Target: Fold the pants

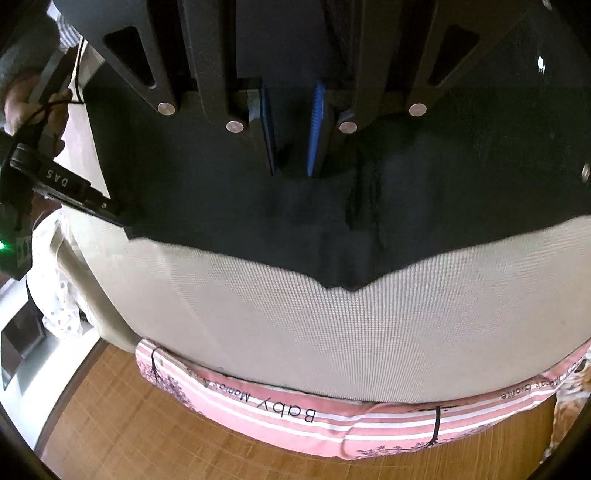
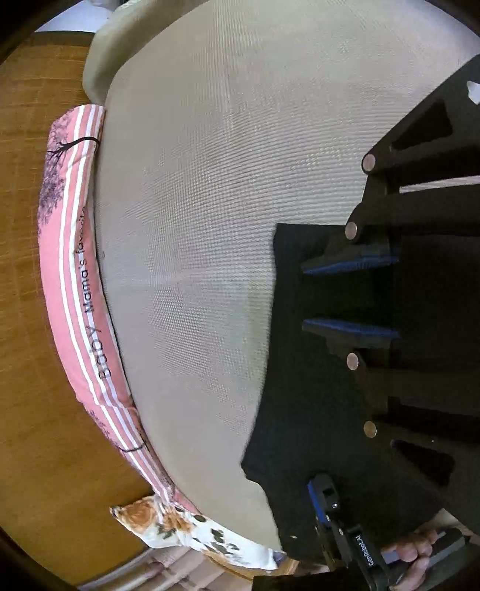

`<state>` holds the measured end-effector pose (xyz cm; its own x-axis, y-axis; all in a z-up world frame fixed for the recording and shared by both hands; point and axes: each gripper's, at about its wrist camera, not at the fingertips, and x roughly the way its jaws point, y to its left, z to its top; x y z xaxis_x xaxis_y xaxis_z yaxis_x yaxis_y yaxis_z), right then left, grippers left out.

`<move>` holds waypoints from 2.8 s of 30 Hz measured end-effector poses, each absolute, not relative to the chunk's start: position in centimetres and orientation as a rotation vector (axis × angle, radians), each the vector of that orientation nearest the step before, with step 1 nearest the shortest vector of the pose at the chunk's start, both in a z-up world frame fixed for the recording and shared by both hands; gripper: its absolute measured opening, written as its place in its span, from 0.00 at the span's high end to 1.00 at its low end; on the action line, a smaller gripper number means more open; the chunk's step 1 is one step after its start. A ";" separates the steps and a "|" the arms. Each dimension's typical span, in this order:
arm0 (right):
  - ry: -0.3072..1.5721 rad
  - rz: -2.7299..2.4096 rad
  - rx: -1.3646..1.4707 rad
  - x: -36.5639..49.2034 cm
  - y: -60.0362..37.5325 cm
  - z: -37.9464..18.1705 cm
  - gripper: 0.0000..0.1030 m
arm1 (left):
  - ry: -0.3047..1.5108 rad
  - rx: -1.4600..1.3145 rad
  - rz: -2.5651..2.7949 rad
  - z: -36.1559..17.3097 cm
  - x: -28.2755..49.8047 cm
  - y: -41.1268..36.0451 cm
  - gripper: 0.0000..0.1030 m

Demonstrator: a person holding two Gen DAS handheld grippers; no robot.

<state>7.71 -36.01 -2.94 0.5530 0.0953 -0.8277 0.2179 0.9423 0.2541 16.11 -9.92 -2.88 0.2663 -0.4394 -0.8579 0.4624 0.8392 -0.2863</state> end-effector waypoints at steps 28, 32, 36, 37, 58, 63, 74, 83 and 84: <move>1.121 0.244 0.270 2.2 -20.4 -2.7 0.62 | 0.968 -0.472 -0.195 2.6 6.2 15.3 0.63; 1.142 0.342 0.238 3.6 -16.4 -2.5 0.62 | 0.994 -0.580 -0.117 1.0 5.4 18.7 0.62; 1.156 0.413 0.219 4.6 -13.7 -2.1 0.62 | 1.028 -0.676 -0.115 -0.9 5.4 19.6 0.62; 1.153 0.425 0.217 4.8 -13.1 -2.0 0.61 | 1.035 -0.694 -0.122 -1.2 5.5 19.6 0.62; 1.169 0.429 0.210 5.6 -12.0 -1.9 0.49 | 0.944 -0.915 -0.173 -5.1 9.9 21.3 0.53; 1.164 0.428 0.217 5.5 -12.1 -1.7 0.49 | 0.914 -0.885 -0.157 -5.1 10.4 21.2 0.52; 1.089 0.374 0.287 4.9 -14.8 0.0 0.49 | 0.901 -0.774 -0.151 -3.2 10.6 20.0 0.75; 0.972 0.225 0.428 3.8 -23.9 2.6 0.49 | 0.765 -0.551 -0.445 8.2 10.3 10.7 0.77; 0.953 0.194 0.449 3.4 -25.6 2.9 0.49 | 0.759 -0.522 -0.491 9.3 10.4 9.0 0.77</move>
